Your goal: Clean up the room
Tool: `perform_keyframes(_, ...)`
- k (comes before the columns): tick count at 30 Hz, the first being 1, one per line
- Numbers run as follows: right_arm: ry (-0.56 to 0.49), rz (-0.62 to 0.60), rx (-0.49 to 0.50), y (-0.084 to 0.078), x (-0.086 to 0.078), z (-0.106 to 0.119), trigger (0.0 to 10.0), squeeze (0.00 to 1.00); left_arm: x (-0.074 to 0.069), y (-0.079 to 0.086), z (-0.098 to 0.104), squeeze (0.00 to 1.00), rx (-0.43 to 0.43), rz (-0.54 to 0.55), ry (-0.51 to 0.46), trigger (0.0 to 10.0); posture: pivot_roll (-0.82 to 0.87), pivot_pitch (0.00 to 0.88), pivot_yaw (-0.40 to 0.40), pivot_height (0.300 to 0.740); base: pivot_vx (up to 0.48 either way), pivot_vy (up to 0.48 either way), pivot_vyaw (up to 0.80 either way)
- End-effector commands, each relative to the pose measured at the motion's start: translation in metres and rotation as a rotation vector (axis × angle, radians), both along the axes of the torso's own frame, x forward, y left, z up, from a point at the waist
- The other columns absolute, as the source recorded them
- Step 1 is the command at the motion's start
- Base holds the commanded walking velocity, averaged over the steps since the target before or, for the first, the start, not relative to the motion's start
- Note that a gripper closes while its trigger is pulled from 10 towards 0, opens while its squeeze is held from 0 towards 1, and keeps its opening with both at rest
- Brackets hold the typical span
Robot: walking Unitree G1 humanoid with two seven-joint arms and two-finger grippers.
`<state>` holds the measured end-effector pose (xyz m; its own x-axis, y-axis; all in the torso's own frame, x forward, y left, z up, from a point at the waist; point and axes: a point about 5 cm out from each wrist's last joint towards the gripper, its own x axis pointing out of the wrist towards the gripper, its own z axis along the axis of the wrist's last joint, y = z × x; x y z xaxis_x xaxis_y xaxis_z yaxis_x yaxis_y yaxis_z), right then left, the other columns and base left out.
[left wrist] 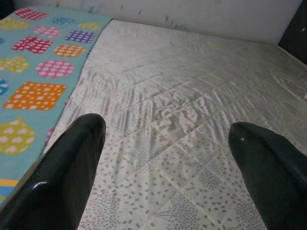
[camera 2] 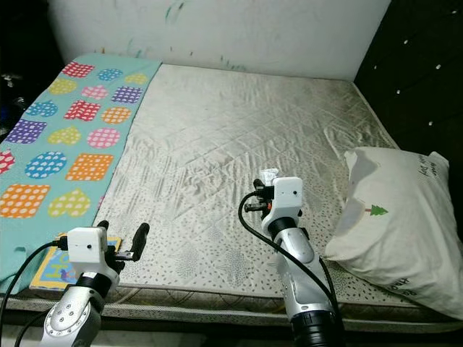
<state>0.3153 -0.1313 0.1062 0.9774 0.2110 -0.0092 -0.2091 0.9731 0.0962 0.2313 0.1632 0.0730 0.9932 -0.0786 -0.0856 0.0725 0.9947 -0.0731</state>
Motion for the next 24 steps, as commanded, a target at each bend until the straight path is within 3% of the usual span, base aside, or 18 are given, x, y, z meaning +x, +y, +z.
perform_keyframes(1,-0.010,-0.002,-0.011,-0.0011,0.0013,0.0034,10.0,0.00,0.0009,-0.0013,0.0035,0.00,-0.003,-0.007,-0.008,10.0,-0.05,0.085,-0.070,0.740,0.000,0.000,0.00)
perform_keyframes(24,-0.002,-0.003,-0.024,-0.0027,0.0006,0.0008,10.0,0.00,0.0013,-0.0025,0.0031,0.00,-0.010,-0.014,0.002,10.0,-0.06,0.094,-0.069,0.740,0.000,0.308,0.00)
